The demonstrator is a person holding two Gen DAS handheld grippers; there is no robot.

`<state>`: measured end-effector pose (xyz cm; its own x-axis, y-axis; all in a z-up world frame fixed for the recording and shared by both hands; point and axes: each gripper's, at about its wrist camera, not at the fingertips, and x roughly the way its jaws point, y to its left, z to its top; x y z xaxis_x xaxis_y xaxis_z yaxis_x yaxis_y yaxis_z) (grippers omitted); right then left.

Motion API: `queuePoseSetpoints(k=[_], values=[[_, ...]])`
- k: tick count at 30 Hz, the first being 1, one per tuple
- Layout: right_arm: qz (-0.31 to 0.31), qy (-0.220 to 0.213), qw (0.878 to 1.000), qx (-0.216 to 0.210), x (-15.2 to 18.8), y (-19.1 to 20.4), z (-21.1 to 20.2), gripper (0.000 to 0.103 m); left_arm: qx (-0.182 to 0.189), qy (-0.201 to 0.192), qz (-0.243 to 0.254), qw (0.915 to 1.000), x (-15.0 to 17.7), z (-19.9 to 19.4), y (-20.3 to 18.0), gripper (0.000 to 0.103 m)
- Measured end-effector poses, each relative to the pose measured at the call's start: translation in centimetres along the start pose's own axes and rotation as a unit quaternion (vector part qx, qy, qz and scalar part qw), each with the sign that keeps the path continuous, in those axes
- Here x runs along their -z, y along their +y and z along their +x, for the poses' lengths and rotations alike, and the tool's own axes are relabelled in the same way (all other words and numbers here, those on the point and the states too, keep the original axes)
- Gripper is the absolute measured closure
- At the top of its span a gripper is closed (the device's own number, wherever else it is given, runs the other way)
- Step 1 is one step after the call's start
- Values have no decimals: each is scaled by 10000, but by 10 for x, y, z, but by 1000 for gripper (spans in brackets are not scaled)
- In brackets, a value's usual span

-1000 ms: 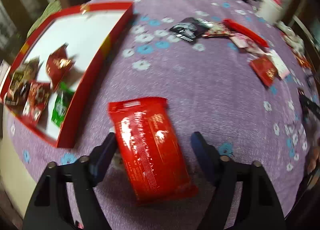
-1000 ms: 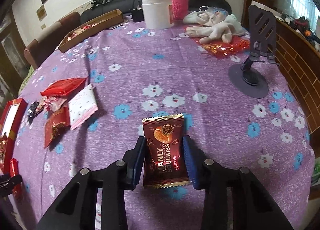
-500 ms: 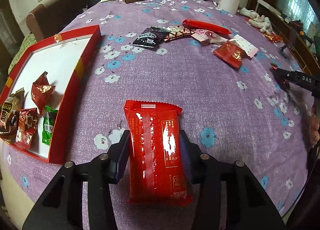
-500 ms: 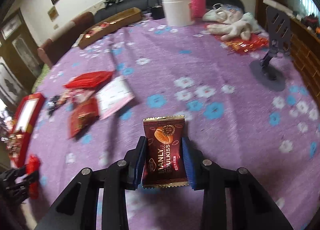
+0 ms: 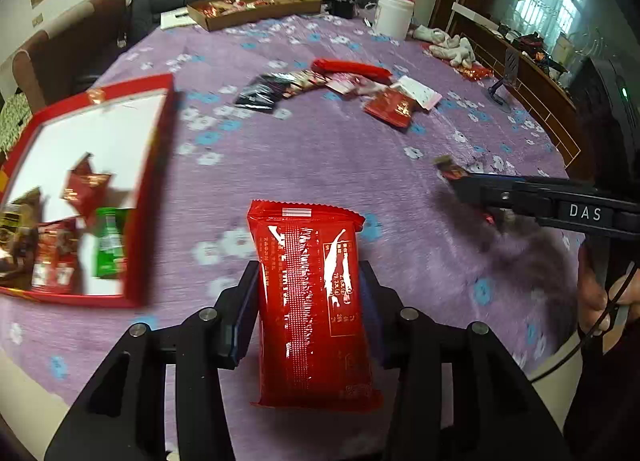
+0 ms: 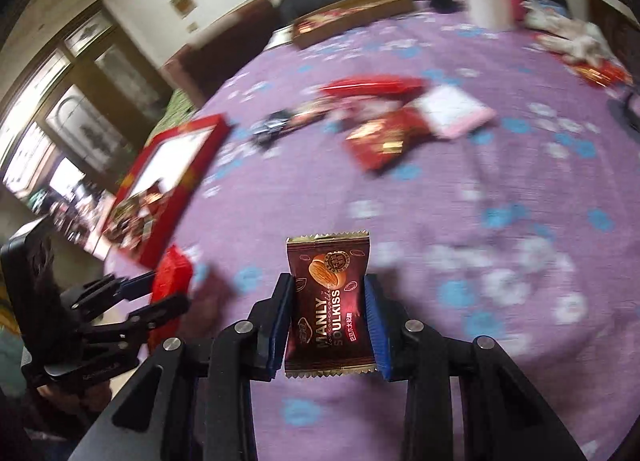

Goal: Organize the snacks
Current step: 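Release red pack into tray with left gripper while right drops chocolate bar there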

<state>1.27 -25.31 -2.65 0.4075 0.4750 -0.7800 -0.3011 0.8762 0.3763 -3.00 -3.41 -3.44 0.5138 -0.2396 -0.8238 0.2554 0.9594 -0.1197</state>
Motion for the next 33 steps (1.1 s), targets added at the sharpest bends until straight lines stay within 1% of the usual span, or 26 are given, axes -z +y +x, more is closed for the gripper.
queuePoseSetpoints(k=[2,3,6,7,8,10,12,13,14,15,16,17,18,20,21,22,27,30,33], values=[[-206,49,9998,-45,-9,25,8,68,-80,-110,-59,9999,-1,-12,20,59],[-320,73,9994,-69,-14,40,13,68,-226,-218,-90,9995,-3,-19,33,59],[-649,123,9973,-320,-41,90,36,68,-714,-501,-176,9960,-11,-38,73,59],[-714,131,9967,-366,-46,100,41,68,-893,-556,-208,9942,-15,-43,87,58],[-835,132,9955,-422,-57,120,51,68,-1028,-602,-238,9926,-18,-45,98,58],[-972,54,9940,-491,-73,149,64,68,-1434,-676,-288,9869,-26,-50,123,58],[-1051,-67,9926,-608,-88,176,76,68,-1832,-754,-276,9798,-33,-51,144,58],[-1097,-201,9920,-599,-95,189,81,68,-2119,-812,-288,9735,-37,-52,154,58],[-1121,-304,9914,-597,-101,199,86,64,-2352,-905,-309,9672,-40,-53,163,58],[-1144,-395,9908,-610,-107,210,93,64,-2627,-1044,-377,9585,-45,-53,174,57],[-1160,-442,9906,-575,-111,215,97,62,-2834,-1098,-462,9516,-47,-52,182,54],[-1175,-508,9905,-501,-112,219,101,53,-3040,-1103,-553,9447,-48,-50,189,54],[-1178,-651,9901,-387,-112,222,103,48,-3176,-1134,-613,9394,-49,-49,194,54],[-1138,-834,9894,-355,-108,220,102,48,-3241,-1273,-643,9352,-48,-51,195,52],[-1105,-848,9893,-442,-104,215,100,48,-3274,-1359,-655,9328,-46,-52,194,48],[-1077,-858,9894,-466,-102,210,99,47,-3270,-1422,-653,9320,-44,-54,192,46],[-1039,-922,9902,-125,-87,182,84,47,-3085,-1675,-673,9340,-37,-70,178,46],[-891,-962,9914,-33,-77,160,70,47,-2993,-1708,-632,9366,-42,-74,167,46],[-798,-1074,9910,102,-71,143,56,47,-2979,-1750,-582,9366,-42,-79,156,46]])
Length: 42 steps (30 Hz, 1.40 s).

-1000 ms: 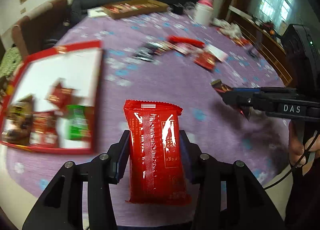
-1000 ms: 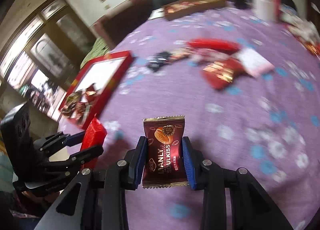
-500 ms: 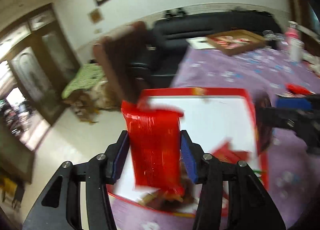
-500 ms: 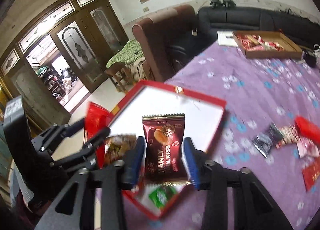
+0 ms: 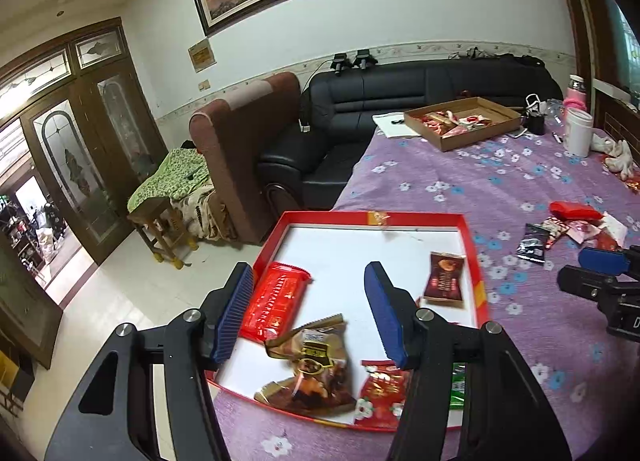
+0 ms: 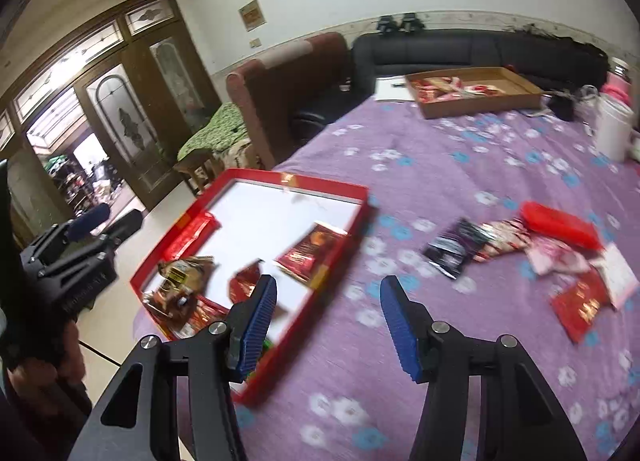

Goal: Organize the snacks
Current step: 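Release red pack into tray with left gripper while right drops chocolate bar there, then grasp dark purple snack pack with left gripper while right grasps red candy pack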

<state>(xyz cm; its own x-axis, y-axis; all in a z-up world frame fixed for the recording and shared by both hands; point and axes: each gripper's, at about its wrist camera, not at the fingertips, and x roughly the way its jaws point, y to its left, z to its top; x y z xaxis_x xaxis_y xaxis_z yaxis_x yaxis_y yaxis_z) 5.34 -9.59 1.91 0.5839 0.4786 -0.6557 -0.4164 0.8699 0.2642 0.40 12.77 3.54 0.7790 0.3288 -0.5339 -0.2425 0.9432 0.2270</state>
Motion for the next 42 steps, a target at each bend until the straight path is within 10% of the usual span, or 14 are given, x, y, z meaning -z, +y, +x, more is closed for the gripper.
queuePoseSetpoints(k=[8,20,42], values=[[42,-174,9992,367,16,-37,-45,47,230,-68,27,9997,-5,-21,-17,36],[911,51,9845,1499,81,-159,-102,42,1692,732,763,9799,30,-18,-123,30],[2045,1017,9469,2261,5,-203,31,40,2303,1367,1952,9435,-38,114,-221,30]])
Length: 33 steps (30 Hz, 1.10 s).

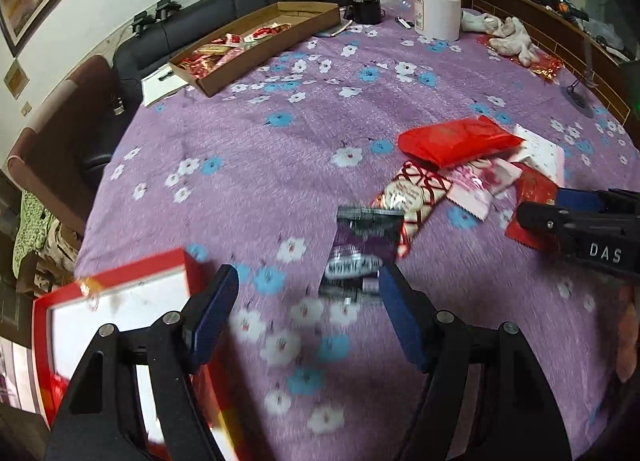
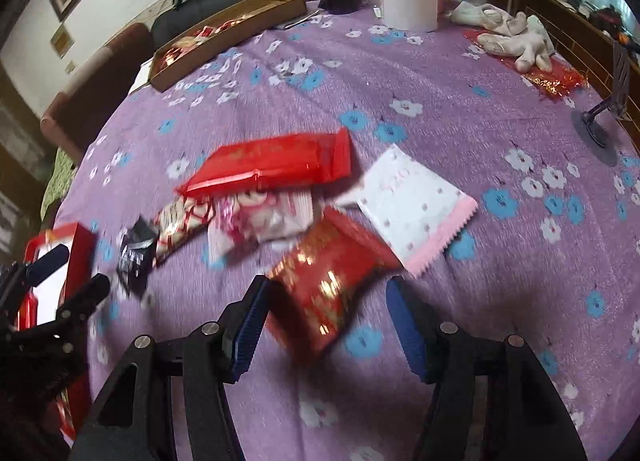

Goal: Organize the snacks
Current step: 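Grasp dark purple snack pack with left gripper while right grasps red candy pack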

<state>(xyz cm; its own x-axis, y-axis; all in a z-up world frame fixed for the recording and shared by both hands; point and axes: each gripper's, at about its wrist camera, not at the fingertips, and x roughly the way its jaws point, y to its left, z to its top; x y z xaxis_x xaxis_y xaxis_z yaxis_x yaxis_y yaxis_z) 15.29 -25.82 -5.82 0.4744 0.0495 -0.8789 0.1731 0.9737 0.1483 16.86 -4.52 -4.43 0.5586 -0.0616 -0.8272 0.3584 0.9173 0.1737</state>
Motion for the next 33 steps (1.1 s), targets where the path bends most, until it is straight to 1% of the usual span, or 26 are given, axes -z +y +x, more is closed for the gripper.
queuePoseSetpoints(k=[2,4,6,7,9,11,12,14,16,19,22,24,26,29,33], values=[[6,-39,9999,147,-2,3,3,40,-19,82,56,9999,-4,9,-2,30],[-89,-104,9996,254,-3,8,4,42,156,154,79,9997,-5,17,-5,30],[-157,-259,9991,304,-1,10,5,45,394,295,50,9988,-5,26,-9,31],[-198,-321,9988,315,0,11,5,46,500,366,39,9981,-4,30,-10,30],[-287,-421,9983,274,-1,12,5,55,588,316,-42,9978,-6,31,-10,30],[-355,-449,9981,248,-2,14,6,56,725,346,-132,9967,-9,34,-9,31],[-392,-461,9979,220,-1,13,6,57,852,374,-208,9954,-9,35,-9,31],[-403,-466,9981,65,0,9,4,60,915,292,-267,9950,-7,34,-9,39],[-418,-414,9982,-109,2,3,2,62,956,197,-146,9951,-5,28,-15,64],[-442,-313,9980,-333,9,-5,-4,64,920,257,-124,9953,1,21,-20,65],[-401,-221,9973,-582,18,-14,-10,67,1006,225,-158,9945,8,16,-23,68],[-389,-121,9961,-781,25,-21,-15,68,1100,238,-243,9934,14,13,-24,68],[-465,-54,9950,-876,35,-25,-21,69,1153,225,-255,9928,25,4,-29,68],[-669,14,9936,-906,54,-28,-32,69,1101,269,-164,9934,42,-10,-40,68],[-879,105,9905,-1050,80,-30,-46,69,1259,290,-170,9915,70,-33,-53,68]])
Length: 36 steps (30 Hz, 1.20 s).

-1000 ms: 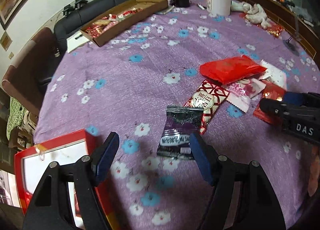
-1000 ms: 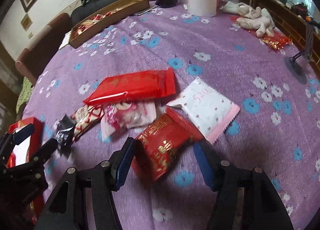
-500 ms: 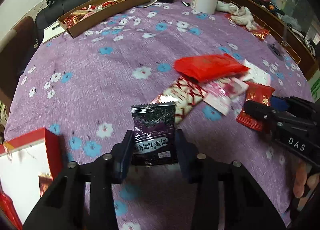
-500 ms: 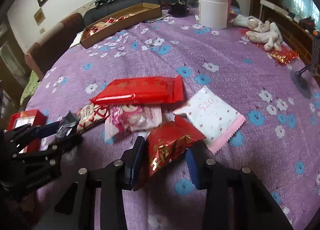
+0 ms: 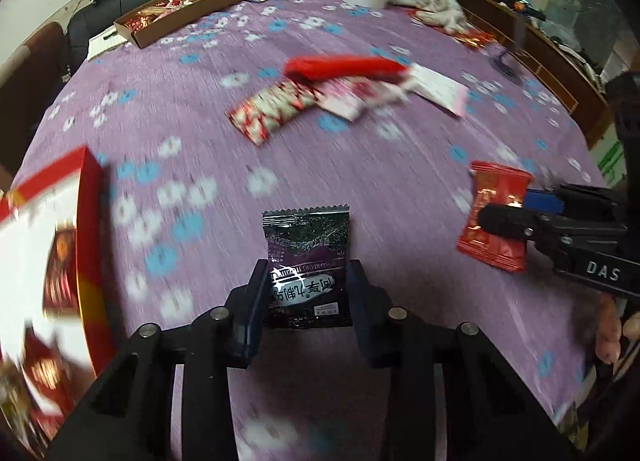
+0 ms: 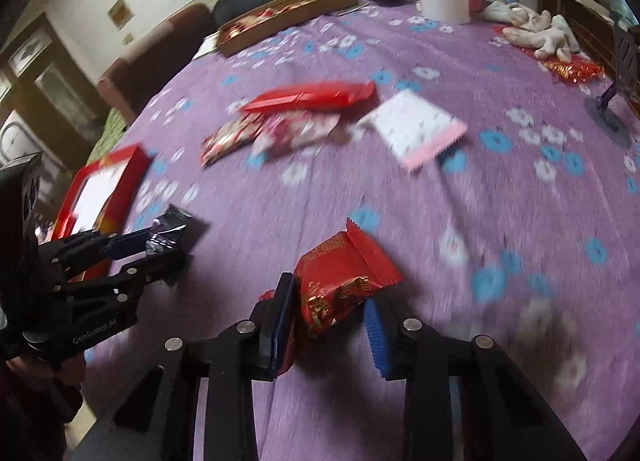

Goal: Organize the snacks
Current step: 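Grasp dark purple snack pack with left gripper while right grasps red candy pack, then carry purple pack with left gripper while right carries red pack toward tray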

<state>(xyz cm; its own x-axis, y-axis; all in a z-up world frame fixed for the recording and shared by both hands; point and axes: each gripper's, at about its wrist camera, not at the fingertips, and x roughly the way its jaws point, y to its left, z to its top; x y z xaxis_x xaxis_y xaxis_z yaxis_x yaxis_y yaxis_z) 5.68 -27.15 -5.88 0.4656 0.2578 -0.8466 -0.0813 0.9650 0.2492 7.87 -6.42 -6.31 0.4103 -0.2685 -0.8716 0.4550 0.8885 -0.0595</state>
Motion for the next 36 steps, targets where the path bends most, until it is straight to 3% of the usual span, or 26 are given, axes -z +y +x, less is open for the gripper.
queuePoseSetpoints(k=[12,21,27,33,36], values=[[-229,-127,9993,-255,66,24,-28,69,511,-239,-709,9959,78,-43,-12,68],[-71,-134,9979,-624,88,28,-38,71,809,-344,-981,9913,99,-53,-9,68],[-12,-58,9963,-858,94,35,-38,72,947,-427,-1028,9893,114,-60,-8,68],[-12,0,9956,-938,99,42,-38,73,966,-562,-757,9908,127,-71,-19,68],[97,15,9942,-1075,102,41,-38,73,1146,-641,-707,9888,128,-76,-20,68]])
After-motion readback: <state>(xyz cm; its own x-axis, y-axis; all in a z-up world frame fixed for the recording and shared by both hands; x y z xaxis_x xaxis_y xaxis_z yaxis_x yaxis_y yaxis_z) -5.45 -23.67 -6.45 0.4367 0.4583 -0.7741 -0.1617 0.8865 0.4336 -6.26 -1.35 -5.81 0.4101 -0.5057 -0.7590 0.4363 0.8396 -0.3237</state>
